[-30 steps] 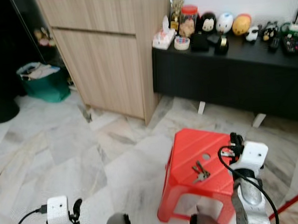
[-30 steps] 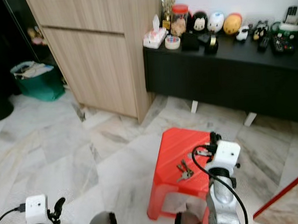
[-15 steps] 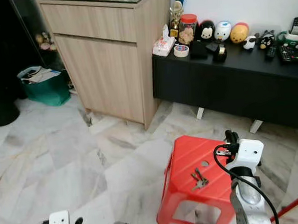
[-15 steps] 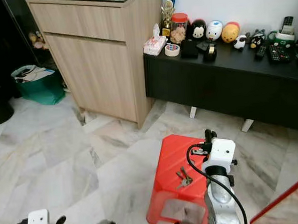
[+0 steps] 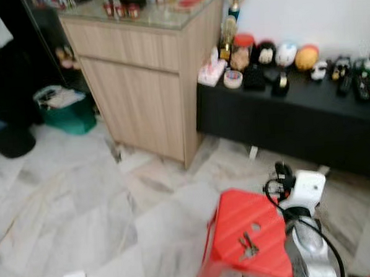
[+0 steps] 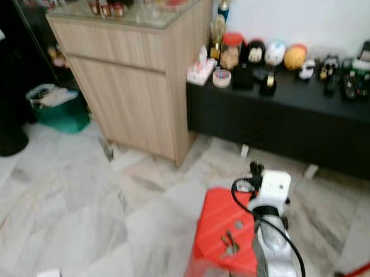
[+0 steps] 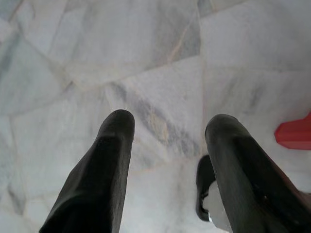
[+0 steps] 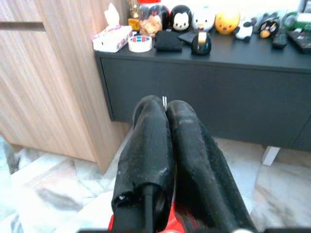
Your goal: Hang keys on a hook
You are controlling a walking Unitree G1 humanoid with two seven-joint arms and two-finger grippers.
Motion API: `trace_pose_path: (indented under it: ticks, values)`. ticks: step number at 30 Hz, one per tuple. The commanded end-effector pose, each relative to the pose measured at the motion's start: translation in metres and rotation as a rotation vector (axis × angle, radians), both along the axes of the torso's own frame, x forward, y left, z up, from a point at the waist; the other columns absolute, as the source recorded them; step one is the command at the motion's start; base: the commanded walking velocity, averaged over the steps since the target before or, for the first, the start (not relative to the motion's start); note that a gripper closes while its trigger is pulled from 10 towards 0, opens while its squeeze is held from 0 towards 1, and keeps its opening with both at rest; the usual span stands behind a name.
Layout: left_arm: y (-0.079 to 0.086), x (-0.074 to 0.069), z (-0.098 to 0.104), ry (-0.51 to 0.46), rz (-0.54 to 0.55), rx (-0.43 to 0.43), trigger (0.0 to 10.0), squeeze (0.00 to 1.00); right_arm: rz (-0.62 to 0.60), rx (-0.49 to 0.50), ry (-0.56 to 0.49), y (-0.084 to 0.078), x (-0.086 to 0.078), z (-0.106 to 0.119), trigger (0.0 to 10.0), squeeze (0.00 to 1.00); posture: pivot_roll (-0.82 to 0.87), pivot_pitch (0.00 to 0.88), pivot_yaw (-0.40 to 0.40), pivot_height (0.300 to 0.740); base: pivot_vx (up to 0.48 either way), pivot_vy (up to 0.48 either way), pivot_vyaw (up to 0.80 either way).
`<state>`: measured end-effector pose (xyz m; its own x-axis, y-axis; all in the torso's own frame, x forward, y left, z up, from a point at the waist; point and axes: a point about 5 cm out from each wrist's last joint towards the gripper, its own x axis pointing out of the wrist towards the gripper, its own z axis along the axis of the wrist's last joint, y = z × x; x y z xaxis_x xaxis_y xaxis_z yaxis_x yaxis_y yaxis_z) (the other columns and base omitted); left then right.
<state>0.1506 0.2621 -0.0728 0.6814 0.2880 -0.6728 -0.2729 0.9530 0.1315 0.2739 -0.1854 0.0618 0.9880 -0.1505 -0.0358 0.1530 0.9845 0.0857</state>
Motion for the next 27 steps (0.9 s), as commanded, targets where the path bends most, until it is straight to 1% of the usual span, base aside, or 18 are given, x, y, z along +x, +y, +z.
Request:
trace_pose_path:
  ticks: [1, 4, 8, 10, 18, 23, 25, 27]
  values:
    - [-0.003, -0.012, -0.007, 0.058, -0.015, -0.012, 10.0, 0.0, -0.016, 0.008, 0.005, -0.005, -0.002, 0.001, 10.0, 0.0, 0.01, 0.0, -0.019, 0.74, 0.0, 0.0, 0.0]
    - [-0.003, -0.014, -0.008, 0.072, -0.008, -0.018, 10.0, 0.0, -0.018, 0.009, 0.008, -0.007, -0.002, 0.0, 10.0, 0.0, 0.01, 0.0, -0.019, 0.74, 0.0, 0.0, 0.0]
    - [-0.001, -0.019, -0.01, 0.098, 0.0, -0.029, 10.0, 0.0, -0.035, 0.013, 0.021, -0.009, -0.002, -0.002, 10.0, 0.0, 0.01, 0.0, -0.019, 0.74, -0.253, 0.0, 0.0]
    - [0.002, -0.021, -0.01, 0.11, 0.009, -0.032, 10.0, 0.0, -0.054, 0.017, 0.047, -0.01, -0.002, -0.005, 10.0, 0.0, 0.01, 0.0, -0.021, 0.74, -0.276, 0.0, 0.0]
    - [0.01, -0.028, -0.011, 0.133, 0.03, -0.036, 10.0, 0.0, -0.065, 0.033, 0.06, -0.012, -0.003, -0.006, 10.0, 0.0, 0.02, 0.0, -0.022, 0.74, -0.289, 0.0, 0.0]
    - [0.014, -0.032, -0.01, 0.142, 0.039, -0.035, 10.0, 0.0, -0.066, 0.039, 0.061, -0.01, -0.002, -0.005, 10.0, 0.0, 0.02, 0.0, -0.021, 0.74, -0.321, 0.0, -0.47]
    - [0.015, -0.033, -0.01, 0.143, 0.041, -0.035, 10.0, 0.0, -0.064, 0.042, 0.062, -0.01, -0.002, -0.005, 10.0, 0.0, 0.02, 0.0, -0.02, 0.74, -0.322, 0.0, 0.0]
    - [0.016, -0.035, -0.011, 0.156, 0.036, -0.026, 10.0, 0.0, -0.058, 0.041, 0.067, -0.008, 0.0, -0.005, 10.0, 0.0, 0.03, 0.0, -0.02, 0.74, 0.0, 0.0, -0.72]
